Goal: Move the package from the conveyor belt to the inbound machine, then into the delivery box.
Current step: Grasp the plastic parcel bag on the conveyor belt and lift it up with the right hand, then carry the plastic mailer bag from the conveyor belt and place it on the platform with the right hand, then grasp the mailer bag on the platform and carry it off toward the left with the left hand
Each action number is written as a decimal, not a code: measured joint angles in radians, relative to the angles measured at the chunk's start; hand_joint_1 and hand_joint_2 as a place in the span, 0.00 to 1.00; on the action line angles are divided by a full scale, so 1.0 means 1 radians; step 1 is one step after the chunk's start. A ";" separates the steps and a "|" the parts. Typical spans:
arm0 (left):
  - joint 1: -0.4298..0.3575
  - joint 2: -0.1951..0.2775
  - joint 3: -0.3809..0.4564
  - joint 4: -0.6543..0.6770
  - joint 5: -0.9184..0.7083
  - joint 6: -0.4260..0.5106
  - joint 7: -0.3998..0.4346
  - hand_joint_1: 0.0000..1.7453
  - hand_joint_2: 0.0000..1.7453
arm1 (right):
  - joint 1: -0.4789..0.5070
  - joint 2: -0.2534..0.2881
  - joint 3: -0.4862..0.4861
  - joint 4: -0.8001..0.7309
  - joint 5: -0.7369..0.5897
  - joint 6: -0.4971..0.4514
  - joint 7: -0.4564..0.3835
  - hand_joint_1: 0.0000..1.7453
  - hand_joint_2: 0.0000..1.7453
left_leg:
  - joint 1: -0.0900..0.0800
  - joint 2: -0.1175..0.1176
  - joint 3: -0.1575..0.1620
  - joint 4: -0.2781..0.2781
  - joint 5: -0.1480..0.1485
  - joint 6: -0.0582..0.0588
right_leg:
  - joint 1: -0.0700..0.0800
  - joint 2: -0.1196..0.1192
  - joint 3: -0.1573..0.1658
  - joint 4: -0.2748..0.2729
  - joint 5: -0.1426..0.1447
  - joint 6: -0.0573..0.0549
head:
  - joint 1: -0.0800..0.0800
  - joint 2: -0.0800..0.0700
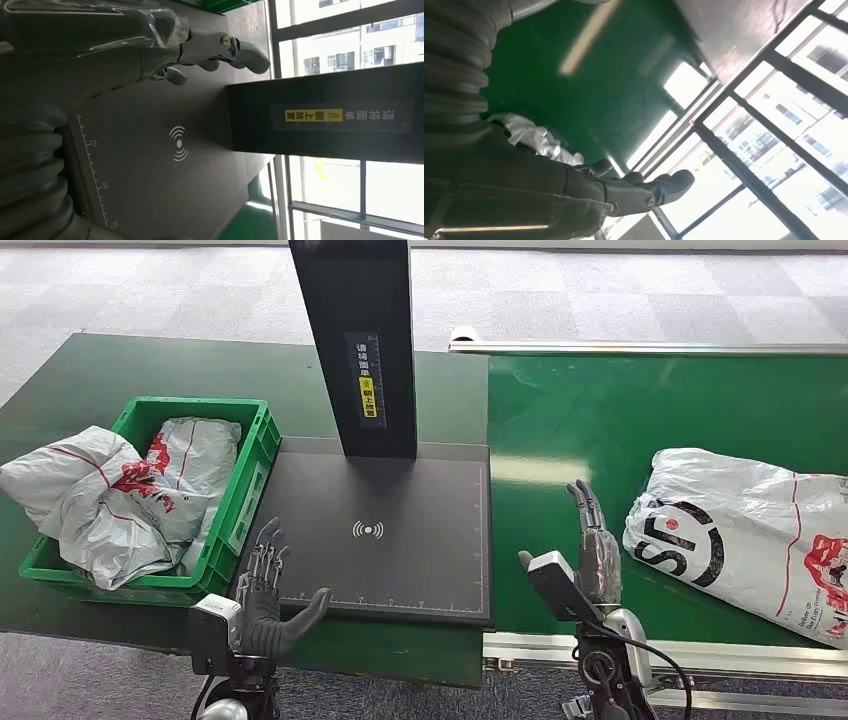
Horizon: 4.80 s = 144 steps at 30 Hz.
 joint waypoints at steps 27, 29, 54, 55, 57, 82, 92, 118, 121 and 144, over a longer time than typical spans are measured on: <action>-0.034 0.006 -0.044 0.065 0.051 -0.004 -0.006 0.00 1.00 | -0.296 -0.235 -0.334 0.809 0.322 -0.140 0.272 0.99 1.00 | 0.000 -0.001 0.000 0.000 0.000 0.000 | 0.000 -0.001 0.000 0.000 0.000 0.001 | 0.000 0.000; -0.037 0.007 -0.045 0.068 0.054 0.000 -0.009 0.00 1.00 | -0.306 -0.237 -0.334 0.827 0.346 -0.146 0.299 1.00 1.00 | 0.000 -0.001 0.000 0.000 0.000 0.000 | 0.000 -0.001 0.001 0.000 0.000 0.001 | 0.000 0.000; -0.048 0.019 -0.056 0.081 0.074 0.024 -0.028 0.00 1.00 | -0.347 -0.217 -0.344 0.831 0.426 -0.196 0.183 1.00 1.00 | 0.000 -0.001 0.000 0.000 0.000 0.000 | 0.000 -0.002 0.001 0.000 0.000 0.001 | 0.000 0.000; -0.048 0.019 -0.056 0.082 0.074 0.025 -0.030 0.00 1.00 | -0.346 -0.212 -0.344 0.817 0.425 -0.204 0.165 1.00 1.00 | 0.000 -0.001 0.000 0.000 0.000 0.000 | 0.000 -0.002 0.001 0.000 0.000 0.001 | 0.000 0.000; -0.051 0.019 -0.056 0.082 0.074 0.031 -0.035 0.00 1.00 | -0.341 -0.196 -0.344 0.774 0.406 -0.211 0.121 1.00 1.00 | 0.000 -0.001 0.000 0.000 0.000 0.000 | 0.000 -0.002 0.001 0.000 0.000 0.001 | 0.000 0.000; -0.081 0.044 0.152 -0.055 0.001 0.072 -0.070 0.00 1.00 | -0.161 -0.043 0.213 -0.165 -0.060 0.060 -0.050 1.00 1.00 | 0.000 -0.001 -0.001 0.000 0.001 0.000 | 0.000 -0.002 0.000 0.000 0.000 0.000 | 0.000 0.000; -0.120 0.042 0.156 -0.052 0.000 0.078 -0.072 0.00 1.00 | -0.201 0.036 0.322 -0.104 -0.125 0.204 -0.065 1.00 1.00 | 0.002 -0.001 0.000 -0.001 0.001 -0.001 | 0.002 -0.002 0.000 0.001 0.000 0.000 | 0.000 0.000; -0.164 0.030 0.195 -0.051 0.011 0.117 -0.051 0.00 1.00 | -0.377 0.282 0.542 0.443 -0.218 0.290 -0.055 0.00 1.00 | 0.002 -0.001 -0.001 -0.001 0.002 -0.002 | 0.002 -0.002 -0.001 0.001 0.000 0.000 | 0.000 0.000; -0.165 0.030 0.195 -0.051 0.011 0.117 -0.051 0.00 1.00 | -0.379 0.285 0.543 0.452 -0.218 0.290 -0.055 0.00 1.00 | 0.002 -0.001 -0.001 -0.001 0.001 -0.002 | 0.002 -0.002 -0.001 0.001 0.000 0.000 | 0.000 0.000; -0.170 0.022 0.067 0.025 -0.529 0.091 0.065 0.00 1.00 | -0.237 0.197 0.356 0.070 -0.474 0.196 -0.143 0.00 1.00 | 0.000 -0.003 -0.002 0.000 0.001 -0.001 | 0.000 -0.003 -0.001 0.000 0.000 0.001 | 0.000 0.000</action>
